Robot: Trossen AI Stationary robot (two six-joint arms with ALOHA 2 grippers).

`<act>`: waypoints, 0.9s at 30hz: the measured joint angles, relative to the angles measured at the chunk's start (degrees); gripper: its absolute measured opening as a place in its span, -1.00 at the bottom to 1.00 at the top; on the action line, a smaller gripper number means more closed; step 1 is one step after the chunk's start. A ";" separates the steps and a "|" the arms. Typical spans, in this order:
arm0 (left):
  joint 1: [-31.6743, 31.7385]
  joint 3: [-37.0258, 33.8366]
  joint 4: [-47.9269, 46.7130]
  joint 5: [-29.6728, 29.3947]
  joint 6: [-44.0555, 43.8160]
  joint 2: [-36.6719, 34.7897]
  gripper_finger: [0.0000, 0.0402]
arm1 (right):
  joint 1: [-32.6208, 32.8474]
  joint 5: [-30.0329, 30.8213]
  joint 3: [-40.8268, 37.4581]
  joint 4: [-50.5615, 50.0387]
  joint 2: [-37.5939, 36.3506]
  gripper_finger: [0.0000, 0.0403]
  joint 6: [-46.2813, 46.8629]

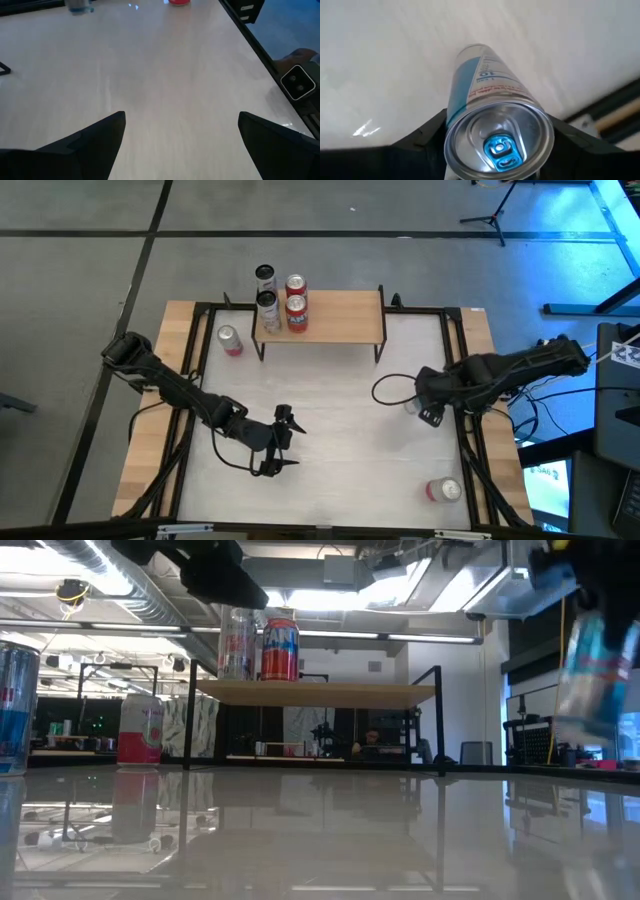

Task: Place canned beverage on shelf
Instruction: Put the right blue soda can on the shelf

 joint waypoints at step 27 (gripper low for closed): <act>-4.21 0.00 -5.79 -7.04 -13.18 0.00 0.87 | -24.58 12.97 60.81 0.33 33.10 0.14 -48.28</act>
